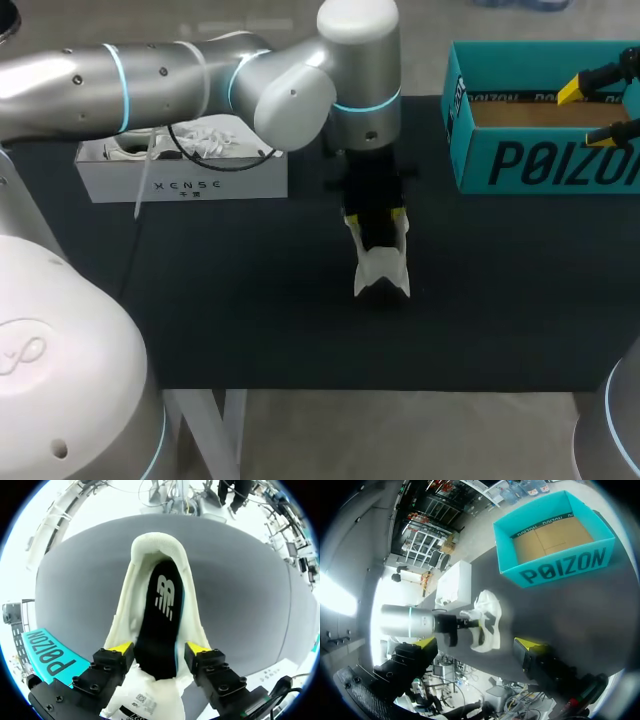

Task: Take the shoe out of the shoebox, open the shoe tongue, remove and reinsert the insole, then place the shoe into the shoebox

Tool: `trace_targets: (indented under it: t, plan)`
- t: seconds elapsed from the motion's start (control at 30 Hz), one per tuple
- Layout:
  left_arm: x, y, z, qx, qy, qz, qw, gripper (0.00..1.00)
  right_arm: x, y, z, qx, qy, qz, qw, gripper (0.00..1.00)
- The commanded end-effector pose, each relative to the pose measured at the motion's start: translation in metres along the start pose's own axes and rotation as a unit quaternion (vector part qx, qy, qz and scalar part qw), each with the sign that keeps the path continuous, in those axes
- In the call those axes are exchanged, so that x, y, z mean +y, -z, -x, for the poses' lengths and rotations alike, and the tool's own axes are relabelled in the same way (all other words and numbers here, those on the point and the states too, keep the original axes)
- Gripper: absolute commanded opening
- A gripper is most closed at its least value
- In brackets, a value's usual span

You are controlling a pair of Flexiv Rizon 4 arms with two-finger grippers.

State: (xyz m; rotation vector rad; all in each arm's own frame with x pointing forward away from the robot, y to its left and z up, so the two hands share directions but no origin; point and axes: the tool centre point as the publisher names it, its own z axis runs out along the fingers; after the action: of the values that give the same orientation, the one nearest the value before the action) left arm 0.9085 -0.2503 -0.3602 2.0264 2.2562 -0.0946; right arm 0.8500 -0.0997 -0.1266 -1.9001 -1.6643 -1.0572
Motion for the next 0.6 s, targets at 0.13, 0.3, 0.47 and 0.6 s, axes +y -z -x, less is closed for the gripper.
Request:
trace_targets:
  t: [0.13,0.3,0.47,0.6]
  plan:
    - [-0.005,0.006,-0.001,0.005,0.001,0.006,1.0,1.0,-0.001,0.0,0.0,-0.001,-0.001,0.001,1.0,1.0]
    - [-0.001,0.009,-0.002,0.008,0.005,0.013,1.0,1.0,-0.001,0.0,0.0,-0.001,-0.001,0.001,1.0,1.0]
    - [0.004,0.009,0.001,0.012,0.007,0.019,1.0,1.0,-0.001,0.0,0.0,-0.001,-0.001,0.001,1.0,1.0]
    - [0.01,0.013,0.002,0.012,0.015,0.025,1.0,1.0,-0.001,0.0,0.0,-0.001,-0.001,0.001,1.0,1.0]
